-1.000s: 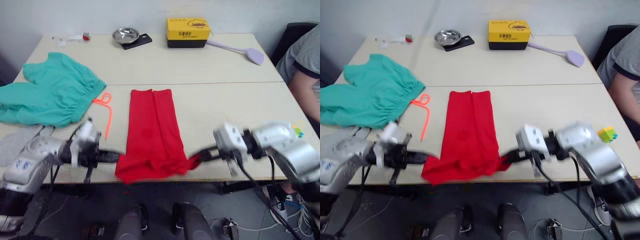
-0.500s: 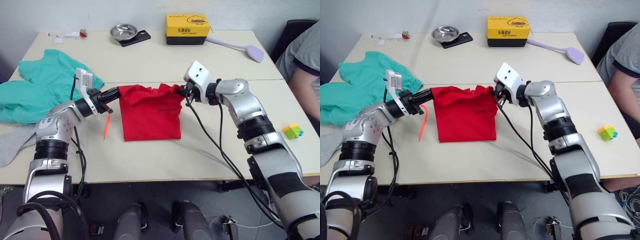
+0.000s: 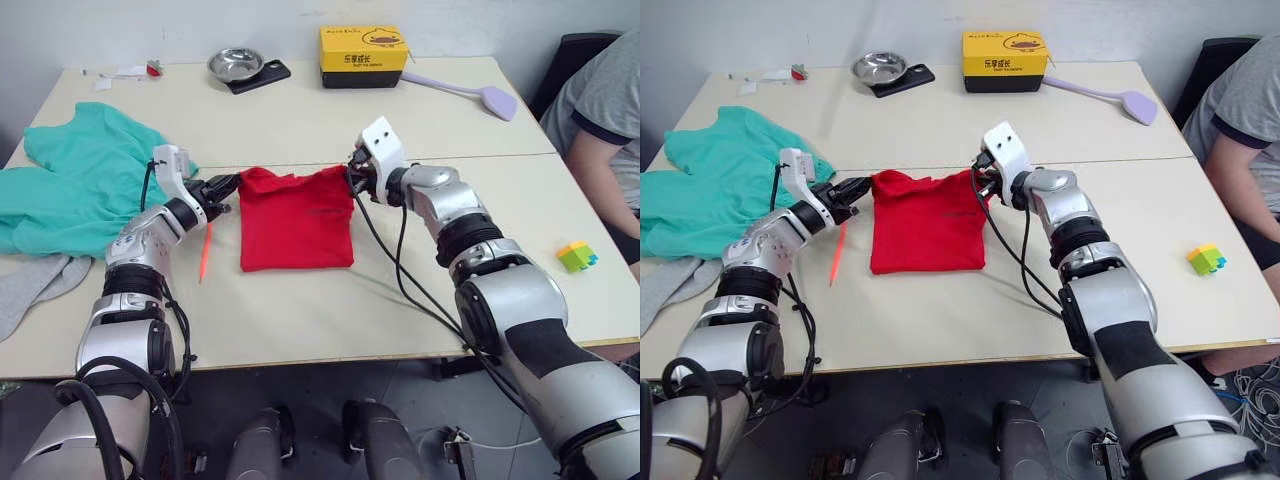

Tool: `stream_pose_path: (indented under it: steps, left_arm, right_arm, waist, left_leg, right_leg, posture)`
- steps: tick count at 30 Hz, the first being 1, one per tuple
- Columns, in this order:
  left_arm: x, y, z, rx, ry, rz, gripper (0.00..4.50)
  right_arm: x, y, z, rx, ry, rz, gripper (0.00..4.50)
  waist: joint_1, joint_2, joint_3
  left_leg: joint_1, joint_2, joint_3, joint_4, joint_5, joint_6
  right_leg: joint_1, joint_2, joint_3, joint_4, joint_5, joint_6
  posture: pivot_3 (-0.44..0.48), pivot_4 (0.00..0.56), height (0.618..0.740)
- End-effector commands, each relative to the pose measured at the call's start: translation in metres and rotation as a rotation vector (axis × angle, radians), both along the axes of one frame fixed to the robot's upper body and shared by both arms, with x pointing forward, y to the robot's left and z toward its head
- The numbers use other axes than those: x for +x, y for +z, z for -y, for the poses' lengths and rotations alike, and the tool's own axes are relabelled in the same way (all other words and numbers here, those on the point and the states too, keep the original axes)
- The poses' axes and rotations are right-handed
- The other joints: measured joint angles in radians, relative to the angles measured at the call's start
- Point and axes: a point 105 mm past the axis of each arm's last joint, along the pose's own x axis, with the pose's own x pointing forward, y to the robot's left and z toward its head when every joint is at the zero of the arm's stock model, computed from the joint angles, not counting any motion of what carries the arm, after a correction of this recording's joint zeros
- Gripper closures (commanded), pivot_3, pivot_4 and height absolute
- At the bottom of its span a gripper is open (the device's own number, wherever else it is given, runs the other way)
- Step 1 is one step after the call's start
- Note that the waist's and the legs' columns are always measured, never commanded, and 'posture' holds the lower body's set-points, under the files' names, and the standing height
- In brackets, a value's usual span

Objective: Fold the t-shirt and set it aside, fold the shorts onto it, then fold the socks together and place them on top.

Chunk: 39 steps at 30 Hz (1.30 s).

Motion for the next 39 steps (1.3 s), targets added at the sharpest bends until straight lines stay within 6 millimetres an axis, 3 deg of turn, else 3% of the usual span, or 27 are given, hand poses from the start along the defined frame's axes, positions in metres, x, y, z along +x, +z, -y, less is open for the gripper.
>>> stream_pose_path:
  steps: [1,7,9,11,13,15,19,22,24,27,29,32,39]
  left_arm:
    - [0.000,0.012,-0.006,0.030,0.025,0.054,2.19]
    - [-0.009,0.016,-0.020,0.119,0.078,0.154,0.23]
    - [-0.027,0.026,-0.012,0.239,-0.025,0.295,0.00]
    - [-0.049,0.028,-0.001,0.377,-0.150,0.398,0.00]
    - [-0.073,0.021,0.009,0.510,-0.292,0.459,0.00]
    - [-0.096,0.008,0.017,0.612,-0.446,0.472,0.00]
    - [-0.121,-0.016,0.023,0.751,-0.610,0.441,0.00]
    - [-0.121,-0.022,0.028,0.776,-0.603,0.442,0.00]
    - [-0.116,-0.034,0.032,0.830,-0.605,0.418,0.00]
    - [-0.103,-0.048,0.036,0.873,-0.565,0.377,0.00]
    - [-0.095,-0.052,0.037,0.874,-0.531,0.354,0.00]
    - [-0.085,-0.056,0.037,0.913,-0.494,0.344,0.60]
    - [-0.079,-0.065,0.034,0.959,-0.498,0.318,2.81]
  right_arm:
    - [0.003,0.025,0.005,0.030,-0.018,0.129,2.64]
    - [0.006,0.046,0.028,0.073,-0.095,0.273,0.51]
    - [-0.001,0.058,0.030,0.088,-0.038,0.347,0.04]
    - [-0.015,0.058,0.026,0.069,0.089,0.380,0.04]
    - [-0.042,0.048,0.014,0.039,0.295,0.379,0.04]
    - [-0.076,0.028,0.006,-0.050,0.508,0.369,0.04]
    - [-0.119,-0.009,0.001,-0.168,0.713,0.315,0.04]
    - [-0.126,-0.031,-0.001,-0.210,0.725,0.292,0.04]
    - [-0.123,-0.053,-0.001,-0.260,0.691,0.248,0.04]
    - [-0.112,-0.067,-0.002,-0.318,0.637,0.256,0.04]
    - [-0.105,-0.068,-0.002,-0.332,0.604,0.273,0.40]
    - [-0.097,-0.068,-0.004,-0.351,0.571,0.305,1.34]
    - [-0.098,-0.073,-0.013,-0.370,0.598,0.331,3.82]
  waist:
    - [0.000,0.000,0.000]
    - [0.000,0.000,0.000]
    - [-0.002,0.000,0.000]
    - [-0.003,0.000,0.000]
    - [-0.001,0.000,0.000]
    - [0.003,0.000,0.000]
    - [0.005,0.000,0.000]
    - [0.008,0.000,0.000]
    - [0.008,0.000,0.000]
    - [0.008,0.000,0.000]
    - [0.008,0.000,0.000]
    - [0.007,0.000,0.000]
    - [0.005,0.000,0.000]
  left_leg:
    - [0.000,0.000,0.000,0.000,0.000,0.000]
    - [0.000,0.000,0.000,0.000,0.000,0.000]
    - [0.000,0.000,0.000,-0.001,0.000,0.000]
    - [0.001,0.000,0.001,-0.002,0.000,-0.001]
    - [0.001,0.001,0.001,-0.002,-0.001,-0.002]
    - [0.001,0.001,0.001,-0.002,-0.001,-0.002]
    - [0.003,0.001,0.001,-0.001,-0.002,-0.002]
    - [0.004,0.000,0.000,-0.001,-0.006,-0.006]
    - [0.005,0.000,0.000,-0.001,-0.005,-0.006]
    - [0.005,0.000,0.000,-0.001,-0.004,-0.004]
    - [0.005,0.000,0.000,-0.001,-0.002,-0.002]
    - [0.005,0.000,0.000,0.000,-0.002,-0.001]
    - [0.006,0.000,0.000,0.000,-0.001,-0.001]
  right_leg:
    - [0.000,0.000,0.000,0.000,0.000,0.000]
    - [0.000,0.000,0.000,0.000,0.000,0.000]
    - [0.000,0.000,0.001,0.000,0.000,0.000]
    - [0.000,0.000,0.001,-0.001,0.000,0.000]
    - [0.000,0.001,0.001,-0.001,0.000,0.000]
    - [0.000,0.002,0.002,-0.001,0.000,0.000]
    - [0.001,0.001,0.002,-0.003,0.000,-0.001]
    - [0.001,-0.002,0.002,-0.002,0.000,-0.001]
    - [0.001,-0.002,0.001,-0.001,0.000,-0.002]
    - [0.001,-0.003,0.001,-0.001,0.000,-0.002]
    - [0.001,-0.002,0.000,-0.001,0.000,-0.003]
    - [0.001,-0.002,0.000,0.000,0.000,-0.003]
    - [0.001,-0.002,0.001,0.001,0.000,-0.003]
  posture:
    - [0.000,0.150,0.740]
    - [0.000,0.150,0.740]
    - [0.000,0.150,0.740]
    - [0.000,0.150,0.740]
    - [0.000,0.150,0.740]
    - [0.000,0.150,0.740]
    - [0.000,0.150,0.740]
    - [0.000,0.150,0.740]
    - [0.000,0.150,0.740]
    - [0.000,0.150,0.740]
    - [0.000,0.150,0.740]
    - [0.000,0.150,0.740]
    - [0.000,0.150,0.740]
